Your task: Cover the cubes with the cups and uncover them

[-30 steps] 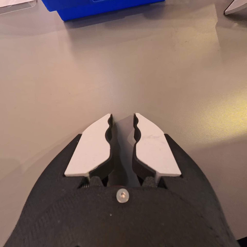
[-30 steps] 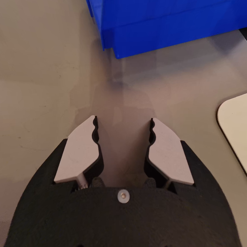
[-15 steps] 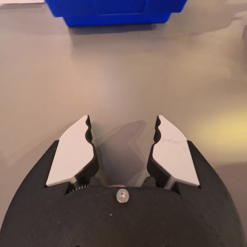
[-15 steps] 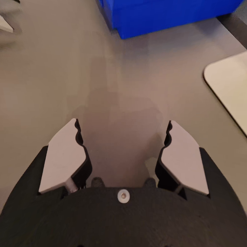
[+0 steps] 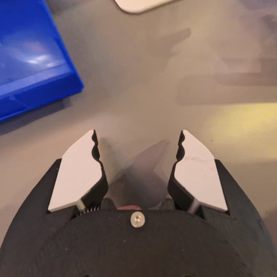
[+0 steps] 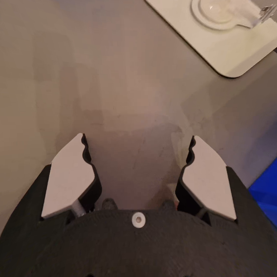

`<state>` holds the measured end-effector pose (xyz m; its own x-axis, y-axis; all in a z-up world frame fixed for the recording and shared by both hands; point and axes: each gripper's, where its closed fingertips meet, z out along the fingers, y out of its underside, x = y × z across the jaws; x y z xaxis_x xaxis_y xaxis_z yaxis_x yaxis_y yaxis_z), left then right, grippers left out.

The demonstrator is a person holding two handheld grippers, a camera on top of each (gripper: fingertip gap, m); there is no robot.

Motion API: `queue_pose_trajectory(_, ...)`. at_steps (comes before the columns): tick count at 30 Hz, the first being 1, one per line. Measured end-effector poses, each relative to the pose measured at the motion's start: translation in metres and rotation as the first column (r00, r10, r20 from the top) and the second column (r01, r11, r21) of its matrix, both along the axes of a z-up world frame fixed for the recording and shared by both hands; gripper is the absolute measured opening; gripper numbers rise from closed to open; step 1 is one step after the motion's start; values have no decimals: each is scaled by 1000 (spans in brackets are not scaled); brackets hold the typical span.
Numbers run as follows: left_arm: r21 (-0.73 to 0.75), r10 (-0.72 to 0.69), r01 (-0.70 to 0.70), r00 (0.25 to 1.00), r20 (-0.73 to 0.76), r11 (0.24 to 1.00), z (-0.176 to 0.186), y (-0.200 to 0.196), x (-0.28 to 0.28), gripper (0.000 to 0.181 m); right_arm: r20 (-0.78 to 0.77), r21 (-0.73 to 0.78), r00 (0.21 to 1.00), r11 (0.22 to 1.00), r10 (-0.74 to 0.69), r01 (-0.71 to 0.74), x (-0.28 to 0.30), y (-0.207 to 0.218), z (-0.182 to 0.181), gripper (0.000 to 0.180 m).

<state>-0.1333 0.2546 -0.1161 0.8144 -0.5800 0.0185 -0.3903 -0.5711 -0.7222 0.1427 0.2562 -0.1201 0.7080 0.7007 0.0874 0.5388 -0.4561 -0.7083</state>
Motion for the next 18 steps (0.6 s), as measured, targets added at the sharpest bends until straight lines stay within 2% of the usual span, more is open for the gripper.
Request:
queue_pose_trajectory(2, -43, -51, 48, 996, -70, 998, -11, -1, 9, 100, 4, -24, 999, 999, 44, -44, -8, -1, -3, 125)
queue_pose_trajectory(4, -51, -100, 98, 994, -52, 994, -10, -3, 18, 87, -23, -93, 998, 994, 60, -62, -13, -1, -8, 124)
queue_pose_trajectory(18, -43, -93, 91, 995, -46, 995, -10, -1, 16, 83, -21, -92, 998, 993, 66, -68, -15, 2, -9, 126)
